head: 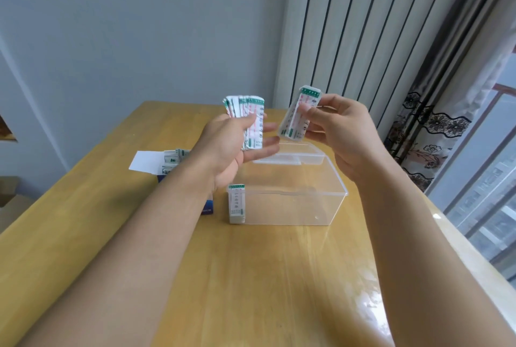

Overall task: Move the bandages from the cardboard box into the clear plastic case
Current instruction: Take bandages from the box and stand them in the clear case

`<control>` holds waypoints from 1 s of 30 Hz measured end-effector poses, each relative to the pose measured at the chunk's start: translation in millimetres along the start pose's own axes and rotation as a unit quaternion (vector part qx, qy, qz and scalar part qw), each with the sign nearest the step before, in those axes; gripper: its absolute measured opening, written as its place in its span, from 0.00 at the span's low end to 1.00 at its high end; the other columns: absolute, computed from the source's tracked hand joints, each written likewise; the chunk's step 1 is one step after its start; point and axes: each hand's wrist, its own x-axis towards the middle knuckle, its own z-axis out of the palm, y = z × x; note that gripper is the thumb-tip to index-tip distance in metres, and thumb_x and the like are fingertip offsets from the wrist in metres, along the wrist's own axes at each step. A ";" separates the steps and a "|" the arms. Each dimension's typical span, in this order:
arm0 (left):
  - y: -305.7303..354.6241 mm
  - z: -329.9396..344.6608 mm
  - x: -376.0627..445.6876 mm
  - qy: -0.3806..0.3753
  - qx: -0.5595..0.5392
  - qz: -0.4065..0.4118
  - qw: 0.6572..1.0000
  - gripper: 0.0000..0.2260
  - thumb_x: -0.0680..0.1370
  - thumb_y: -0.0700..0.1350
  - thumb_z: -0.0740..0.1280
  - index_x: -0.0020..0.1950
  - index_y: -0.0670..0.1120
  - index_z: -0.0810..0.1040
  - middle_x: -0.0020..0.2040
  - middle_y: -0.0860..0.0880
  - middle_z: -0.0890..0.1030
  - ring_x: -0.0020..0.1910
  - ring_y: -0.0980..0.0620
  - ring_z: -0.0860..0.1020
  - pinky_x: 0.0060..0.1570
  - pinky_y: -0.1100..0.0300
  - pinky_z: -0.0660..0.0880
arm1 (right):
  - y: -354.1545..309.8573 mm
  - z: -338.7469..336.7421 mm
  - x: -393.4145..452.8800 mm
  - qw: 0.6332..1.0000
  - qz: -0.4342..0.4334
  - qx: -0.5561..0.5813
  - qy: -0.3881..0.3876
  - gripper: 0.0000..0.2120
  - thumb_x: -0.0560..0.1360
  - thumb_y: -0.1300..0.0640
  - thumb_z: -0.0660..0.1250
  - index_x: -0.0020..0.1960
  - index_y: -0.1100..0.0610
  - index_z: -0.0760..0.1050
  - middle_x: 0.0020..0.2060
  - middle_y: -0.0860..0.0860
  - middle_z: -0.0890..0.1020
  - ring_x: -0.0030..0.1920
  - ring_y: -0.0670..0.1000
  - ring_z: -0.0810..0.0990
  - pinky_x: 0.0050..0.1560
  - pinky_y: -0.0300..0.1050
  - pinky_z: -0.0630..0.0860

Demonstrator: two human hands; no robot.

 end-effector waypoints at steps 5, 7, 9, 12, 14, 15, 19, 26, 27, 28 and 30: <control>9.6 -7.8 3.5 0.052 -0.075 0.084 0.992 0.09 0.85 0.38 0.59 0.62 0.38 0.75 0.49 0.37 0.86 0.48 0.38 0.86 0.46 0.48 0.84 | 12.8 15.4 -6.6 0.980 0.091 -0.152 -0.094 0.04 0.78 0.60 0.70 0.53 0.59 0.78 0.46 0.56 0.85 0.47 0.55 0.86 0.46 0.49 0.85; 9.5 -9.8 3.6 0.065 -0.090 0.082 0.990 0.07 0.84 0.37 0.59 0.59 0.40 0.75 0.47 0.37 0.85 0.45 0.38 0.85 0.45 0.48 0.84 | 21.0 30.6 -3.3 0.958 0.129 -0.216 -0.134 0.02 0.78 0.61 0.70 0.50 0.58 0.78 0.43 0.56 0.86 0.43 0.53 0.87 0.46 0.51 0.85; 8.4 -12.0 3.8 0.069 -0.095 0.077 0.990 0.07 0.84 0.37 0.58 0.57 0.40 0.75 0.47 0.37 0.85 0.44 0.39 0.85 0.44 0.48 0.84 | 29.3 43.3 3.7 0.934 0.171 -0.265 -0.169 0.02 0.78 0.62 0.71 0.48 0.59 0.78 0.42 0.57 0.86 0.41 0.53 0.87 0.46 0.51 0.85; 9.3 -14.3 4.0 0.068 -0.103 0.075 0.989 0.08 0.84 0.37 0.59 0.59 0.39 0.76 0.46 0.38 0.85 0.44 0.39 0.85 0.43 0.49 0.84 | 38.7 56.9 11.0 0.878 0.221 -0.371 -0.207 0.11 0.77 0.56 0.73 0.55 0.62 0.80 0.46 0.55 0.86 0.45 0.53 0.86 0.52 0.49 0.84; 11.3 -14.7 3.2 0.064 -0.113 0.074 0.989 0.08 0.83 0.37 0.59 0.59 0.38 0.76 0.45 0.38 0.85 0.43 0.39 0.85 0.42 0.50 0.84 | 43.1 64.4 13.1 0.855 0.256 -0.391 -0.225 0.14 0.78 0.57 0.72 0.59 0.64 0.79 0.46 0.54 0.85 0.46 0.52 0.85 0.49 0.45 0.83; 12.4 -14.8 2.6 0.062 -0.118 0.075 0.988 0.08 0.83 0.37 0.59 0.58 0.38 0.76 0.45 0.38 0.85 0.43 0.39 0.85 0.41 0.50 0.84 | 43.8 67.8 12.3 0.846 0.272 -0.399 -0.227 0.12 0.79 0.58 0.71 0.58 0.64 0.78 0.45 0.54 0.83 0.43 0.51 0.83 0.43 0.42 0.81; 16.1 -15.6 -0.3 0.054 -0.129 0.078 0.987 0.08 0.83 0.36 0.58 0.57 0.38 0.77 0.43 0.38 0.85 0.41 0.41 0.85 0.41 0.50 0.84 | 47.5 74.9 10.2 0.780 0.247 -0.528 -0.228 0.10 0.78 0.54 0.70 0.54 0.60 0.78 0.46 0.50 0.80 0.44 0.51 0.80 0.46 0.40 0.76; 17.4 -19.8 -1.0 0.054 -0.126 0.077 0.988 0.09 0.84 0.37 0.58 0.58 0.38 0.77 0.44 0.39 0.85 0.41 0.41 0.85 0.42 0.50 0.84 | 48.3 85.2 15.0 0.684 0.200 -0.639 -0.289 0.17 0.78 0.57 0.68 0.66 0.59 0.78 0.60 0.55 0.82 0.56 0.55 0.82 0.47 0.45 0.78; 17.7 -19.7 -1.3 0.054 -0.125 0.077 0.988 0.09 0.84 0.37 0.58 0.58 0.38 0.77 0.45 0.38 0.85 0.42 0.41 0.85 0.42 0.50 0.84 | 48.0 87.3 13.6 0.673 0.180 -0.659 -0.283 0.18 0.79 0.55 0.67 0.69 0.57 0.76 0.63 0.54 0.80 0.58 0.55 0.81 0.45 0.44 0.75; 17.8 -19.5 -1.4 0.054 -0.123 0.077 0.988 0.09 0.84 0.37 0.59 0.59 0.38 0.77 0.46 0.38 0.85 0.42 0.41 0.85 0.43 0.50 0.84 | 49.3 88.3 14.9 0.659 0.170 -0.674 -0.289 0.19 0.80 0.55 0.65 0.70 0.56 0.75 0.64 0.53 0.79 0.60 0.55 0.80 0.45 0.44 0.73; 17.7 -18.6 -2.4 0.054 -0.120 0.077 0.988 0.08 0.84 0.38 0.59 0.58 0.39 0.77 0.47 0.38 0.85 0.43 0.41 0.86 0.43 0.50 0.84 | 48.6 90.6 14.6 0.637 0.167 -0.689 -0.303 0.20 0.80 0.54 0.65 0.71 0.55 0.74 0.65 0.53 0.78 0.61 0.55 0.80 0.49 0.44 0.74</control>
